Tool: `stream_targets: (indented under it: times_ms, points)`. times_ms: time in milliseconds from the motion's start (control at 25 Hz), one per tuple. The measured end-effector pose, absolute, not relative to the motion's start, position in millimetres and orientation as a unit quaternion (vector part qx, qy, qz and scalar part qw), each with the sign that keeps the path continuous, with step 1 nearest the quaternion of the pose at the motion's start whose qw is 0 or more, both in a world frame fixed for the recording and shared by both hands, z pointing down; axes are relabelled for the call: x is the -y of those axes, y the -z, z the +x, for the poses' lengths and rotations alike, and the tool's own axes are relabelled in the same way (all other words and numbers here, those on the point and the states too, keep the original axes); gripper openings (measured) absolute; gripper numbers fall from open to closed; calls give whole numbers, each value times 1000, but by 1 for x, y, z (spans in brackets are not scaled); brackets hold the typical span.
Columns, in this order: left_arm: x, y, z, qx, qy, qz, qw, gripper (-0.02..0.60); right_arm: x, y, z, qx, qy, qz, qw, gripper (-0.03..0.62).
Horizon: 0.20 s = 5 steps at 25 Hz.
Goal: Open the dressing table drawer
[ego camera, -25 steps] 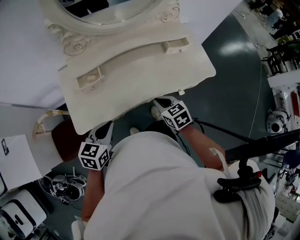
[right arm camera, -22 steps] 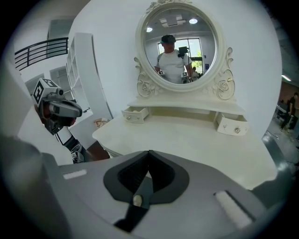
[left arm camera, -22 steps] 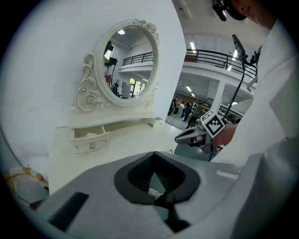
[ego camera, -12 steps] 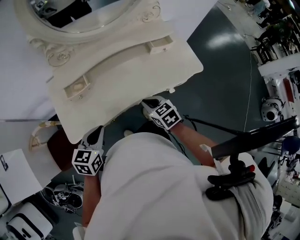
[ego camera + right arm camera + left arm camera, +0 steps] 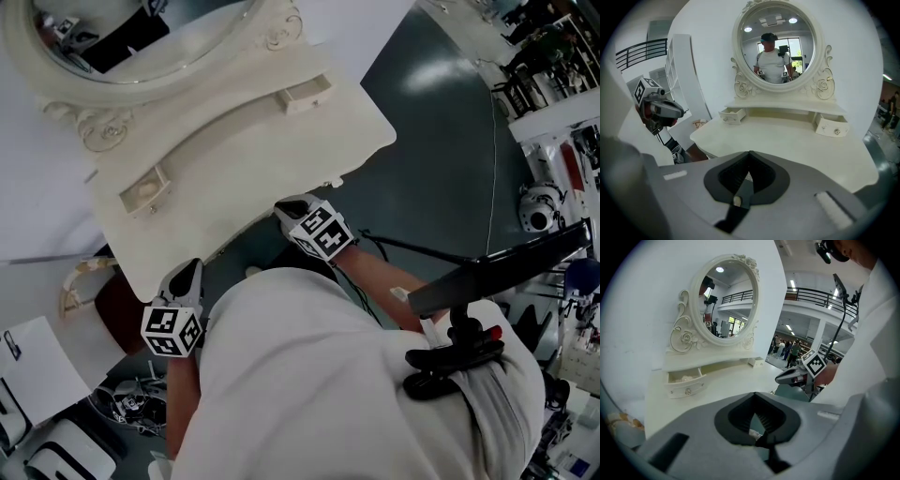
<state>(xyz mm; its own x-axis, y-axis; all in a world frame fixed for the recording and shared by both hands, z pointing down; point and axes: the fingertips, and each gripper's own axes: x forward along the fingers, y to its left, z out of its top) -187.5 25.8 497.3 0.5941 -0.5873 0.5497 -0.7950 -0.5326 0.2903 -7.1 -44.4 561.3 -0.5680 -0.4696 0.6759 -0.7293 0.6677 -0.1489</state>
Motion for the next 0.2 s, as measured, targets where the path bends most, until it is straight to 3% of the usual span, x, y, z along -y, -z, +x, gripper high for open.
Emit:
stream_targets:
  times_ms: [200]
  points:
    - [-19, -496, -189, 406, -200, 851, 265, 3, 52, -560, -7, 860, -211, 348, 308, 0]
